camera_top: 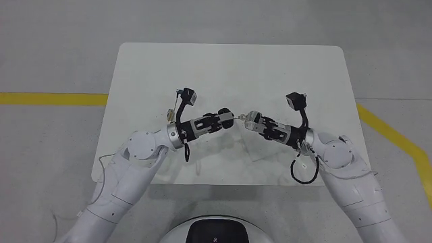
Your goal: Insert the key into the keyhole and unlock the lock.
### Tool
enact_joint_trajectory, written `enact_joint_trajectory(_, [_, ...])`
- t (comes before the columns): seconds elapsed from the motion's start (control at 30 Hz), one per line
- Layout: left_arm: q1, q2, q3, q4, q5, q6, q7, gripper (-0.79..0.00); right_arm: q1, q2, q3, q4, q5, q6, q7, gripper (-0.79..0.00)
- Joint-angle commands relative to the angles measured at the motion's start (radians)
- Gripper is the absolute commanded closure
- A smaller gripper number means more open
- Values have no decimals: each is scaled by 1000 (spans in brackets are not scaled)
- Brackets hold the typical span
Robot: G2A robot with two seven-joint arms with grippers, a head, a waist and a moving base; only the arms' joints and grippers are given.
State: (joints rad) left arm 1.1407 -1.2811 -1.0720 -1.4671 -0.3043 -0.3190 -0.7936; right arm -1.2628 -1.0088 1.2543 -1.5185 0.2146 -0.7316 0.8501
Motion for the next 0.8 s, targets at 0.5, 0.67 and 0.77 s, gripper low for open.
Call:
enact_joint_trajectory(0.5, [18,11,16,-12,141,-29,3,0,17,11,-17,13,9,51,117,-314])
enact_joint_trajectory(0.67, [14,10,24,-6,141,-29,9,0,27,10,-26,27,15,48,112,-123])
enact_joint_trajectory(0.77, [10,10,27,-3,143,-28,11,0,33,9,-31,32,17,48,115,-83])
